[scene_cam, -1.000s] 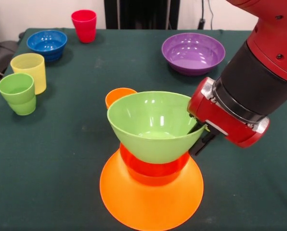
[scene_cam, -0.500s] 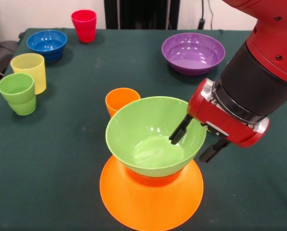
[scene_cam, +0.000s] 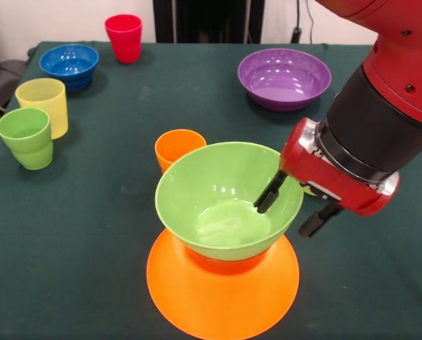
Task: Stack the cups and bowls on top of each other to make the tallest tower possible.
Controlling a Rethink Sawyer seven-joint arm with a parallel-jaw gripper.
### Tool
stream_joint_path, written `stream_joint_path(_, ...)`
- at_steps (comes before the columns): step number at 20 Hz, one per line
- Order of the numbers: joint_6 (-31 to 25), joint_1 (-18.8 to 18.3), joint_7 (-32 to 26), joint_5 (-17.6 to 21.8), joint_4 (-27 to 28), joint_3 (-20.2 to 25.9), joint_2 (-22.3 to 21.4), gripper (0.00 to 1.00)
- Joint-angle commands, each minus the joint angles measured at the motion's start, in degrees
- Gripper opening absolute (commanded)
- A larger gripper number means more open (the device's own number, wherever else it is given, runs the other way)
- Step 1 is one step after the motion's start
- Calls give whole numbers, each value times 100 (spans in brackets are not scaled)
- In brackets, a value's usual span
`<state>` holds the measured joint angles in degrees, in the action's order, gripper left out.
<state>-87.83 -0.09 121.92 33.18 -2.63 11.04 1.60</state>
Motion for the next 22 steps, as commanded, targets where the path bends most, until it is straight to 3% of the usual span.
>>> stream_joint_path(1, -707, -111, -1528, 592, -99, 691, -52, 100)
stream_joint_path(22, -718, -213, -1424, 711, -340, 1199, -560, 100)
